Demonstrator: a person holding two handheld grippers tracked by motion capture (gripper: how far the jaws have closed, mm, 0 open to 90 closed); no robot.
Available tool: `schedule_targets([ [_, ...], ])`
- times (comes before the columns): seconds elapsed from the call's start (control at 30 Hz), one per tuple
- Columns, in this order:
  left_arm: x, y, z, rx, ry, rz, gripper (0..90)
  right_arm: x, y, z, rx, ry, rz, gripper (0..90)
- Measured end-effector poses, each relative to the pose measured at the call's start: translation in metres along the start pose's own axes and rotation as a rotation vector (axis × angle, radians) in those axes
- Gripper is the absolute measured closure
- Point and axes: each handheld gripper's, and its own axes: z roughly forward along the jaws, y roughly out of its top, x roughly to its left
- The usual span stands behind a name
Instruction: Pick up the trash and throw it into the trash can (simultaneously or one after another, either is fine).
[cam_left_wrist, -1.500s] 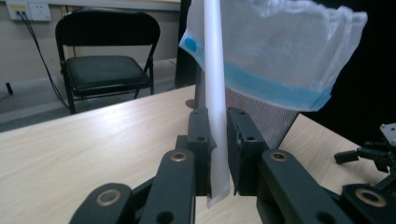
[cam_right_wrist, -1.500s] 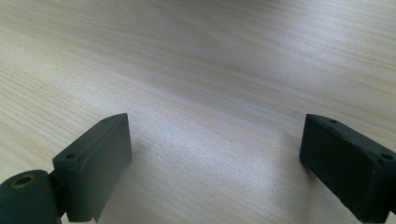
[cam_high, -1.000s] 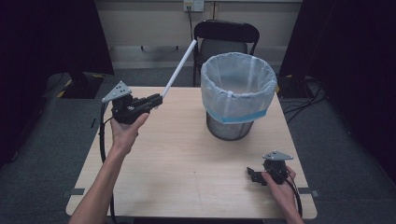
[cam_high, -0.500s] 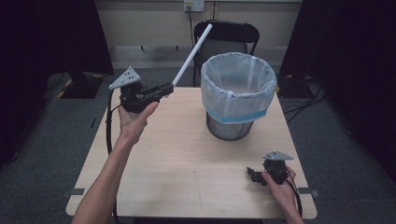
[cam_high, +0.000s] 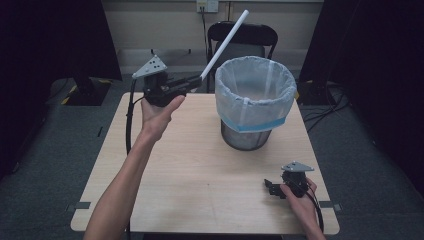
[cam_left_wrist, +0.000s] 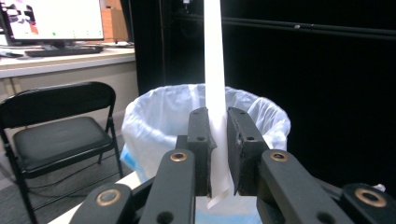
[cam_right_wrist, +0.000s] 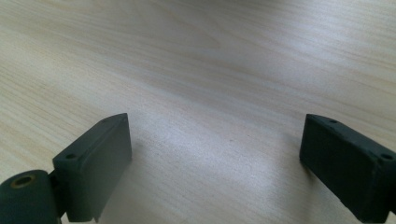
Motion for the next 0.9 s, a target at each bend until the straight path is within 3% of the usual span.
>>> schedule_targets([
  [0.4, -0.005, 0.013, 0.037, 0.006, -0.047, -0.004, 80.8, 0.000, 0.000, 0.000, 0.001, 0.000, -0.002, 8.4],
  [0.9, -0.005, 0.024, 0.063, -0.004, -0.079, -0.024, 80.8, 0.000, 0.000, 0.000, 0.000, 0.000, -0.001, 8.4],
])
